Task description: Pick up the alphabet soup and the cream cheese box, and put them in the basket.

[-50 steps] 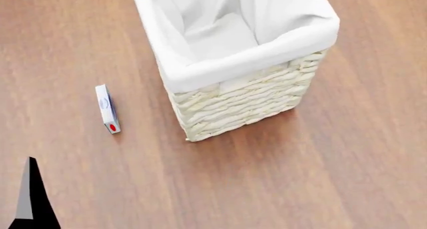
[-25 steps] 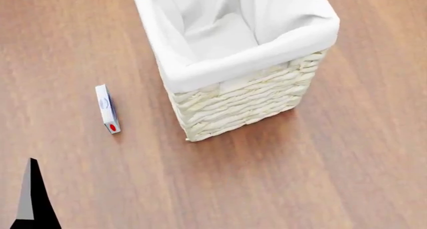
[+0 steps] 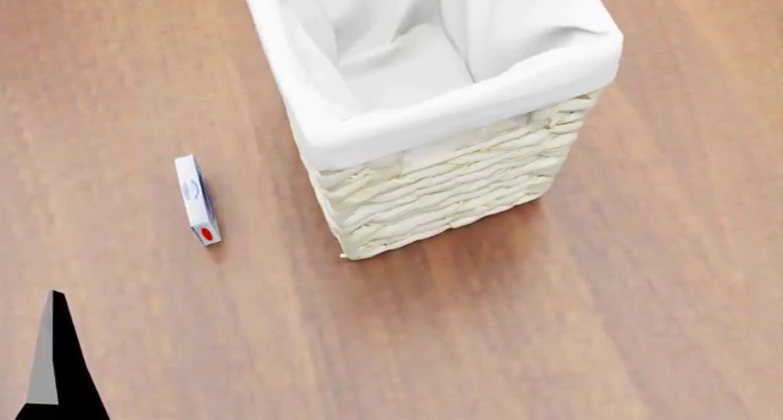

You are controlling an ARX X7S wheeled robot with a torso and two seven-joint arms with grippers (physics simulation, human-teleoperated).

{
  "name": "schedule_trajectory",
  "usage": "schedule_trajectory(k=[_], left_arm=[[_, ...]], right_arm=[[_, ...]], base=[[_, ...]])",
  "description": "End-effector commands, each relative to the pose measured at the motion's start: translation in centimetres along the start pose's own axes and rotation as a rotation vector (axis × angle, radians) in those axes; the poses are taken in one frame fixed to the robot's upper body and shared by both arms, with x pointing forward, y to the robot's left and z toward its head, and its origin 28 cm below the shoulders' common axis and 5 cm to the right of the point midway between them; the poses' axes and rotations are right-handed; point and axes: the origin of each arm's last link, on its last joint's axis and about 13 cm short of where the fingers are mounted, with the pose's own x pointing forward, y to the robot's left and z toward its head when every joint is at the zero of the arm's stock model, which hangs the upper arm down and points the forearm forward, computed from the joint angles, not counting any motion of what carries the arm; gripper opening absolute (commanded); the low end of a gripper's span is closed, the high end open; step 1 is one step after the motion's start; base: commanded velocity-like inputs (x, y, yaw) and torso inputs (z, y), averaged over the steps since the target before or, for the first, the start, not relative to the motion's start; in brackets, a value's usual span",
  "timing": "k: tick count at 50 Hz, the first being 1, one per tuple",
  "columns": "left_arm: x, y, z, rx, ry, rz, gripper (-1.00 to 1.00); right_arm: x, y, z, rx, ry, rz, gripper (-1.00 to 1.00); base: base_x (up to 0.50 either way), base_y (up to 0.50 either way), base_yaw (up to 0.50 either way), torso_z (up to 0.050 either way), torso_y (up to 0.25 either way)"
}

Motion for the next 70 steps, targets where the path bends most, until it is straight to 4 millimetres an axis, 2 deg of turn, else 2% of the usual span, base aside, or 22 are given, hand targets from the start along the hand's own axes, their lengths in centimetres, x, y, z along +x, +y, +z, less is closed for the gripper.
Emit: schedule_trajectory(k=[1, 22, 70], left_arm=[[-0.1, 0.1, -0.1, 0.006, 0.004, 0.006, 1.00], [-0.2, 0.3, 0.0, 0.006, 0.001, 0.020, 1.00], [-0.2, 0.3, -0.4, 0.005, 0.009, 0.023, 1.00]], right_arm=[[0.2, 0.2, -0.2, 0.014, 0.009, 0.016, 1.00], [0.7, 0.6, -0.3, 0.041, 0.008, 0.050, 1.00], [1.6, 0.9, -3.0, 0.040, 0.092, 0.058, 1.00]], base=[[0.00, 0.00, 0.00, 0.000, 0.000], [0.00, 0.00, 0.00, 0.000, 0.000], [0.00, 0.00, 0.00, 0.000, 0.000]])
